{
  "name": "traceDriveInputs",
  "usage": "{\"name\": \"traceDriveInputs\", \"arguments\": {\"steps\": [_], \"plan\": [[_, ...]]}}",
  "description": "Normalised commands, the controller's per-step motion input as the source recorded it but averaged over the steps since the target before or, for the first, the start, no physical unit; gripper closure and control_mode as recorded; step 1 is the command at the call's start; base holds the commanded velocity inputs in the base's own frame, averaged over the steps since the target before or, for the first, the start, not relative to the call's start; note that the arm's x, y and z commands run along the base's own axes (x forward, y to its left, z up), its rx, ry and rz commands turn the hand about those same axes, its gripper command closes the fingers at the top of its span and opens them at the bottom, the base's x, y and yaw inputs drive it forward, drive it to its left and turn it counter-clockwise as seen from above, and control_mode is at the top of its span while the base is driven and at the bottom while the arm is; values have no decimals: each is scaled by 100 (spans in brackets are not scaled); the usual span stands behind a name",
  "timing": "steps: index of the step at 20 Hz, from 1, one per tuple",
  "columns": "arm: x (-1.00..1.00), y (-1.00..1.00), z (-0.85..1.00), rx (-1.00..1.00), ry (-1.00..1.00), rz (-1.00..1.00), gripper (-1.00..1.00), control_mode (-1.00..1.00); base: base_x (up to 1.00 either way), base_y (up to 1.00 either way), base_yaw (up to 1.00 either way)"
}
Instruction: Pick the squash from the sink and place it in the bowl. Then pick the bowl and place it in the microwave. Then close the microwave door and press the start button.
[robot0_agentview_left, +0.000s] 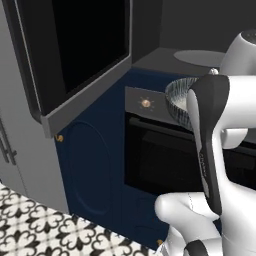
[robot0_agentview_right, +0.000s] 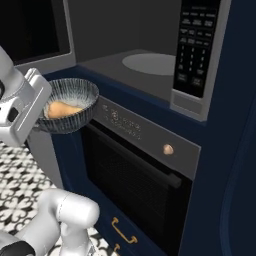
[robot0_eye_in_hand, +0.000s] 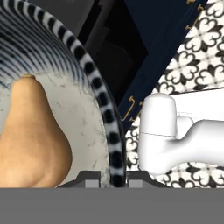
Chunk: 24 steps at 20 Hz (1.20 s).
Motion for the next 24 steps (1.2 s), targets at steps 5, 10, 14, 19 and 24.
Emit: {"name": "traceDriveInputs", "arguments": {"steps": [5,10,14,19,24], "plan": [[-5,0,22,0,-9,0,100,-100,0,-4,3],[-3,-9,46,0,-22,-7,100,-100,0,0,0],[6,-9,40,-1,-17,-15,100,-100,0,0,0],[41,-33,24,-5,-9,-21,100,-100,0,0,0],[54,-44,33,-4,-7,-17,100,-100,0,0,0]]}}
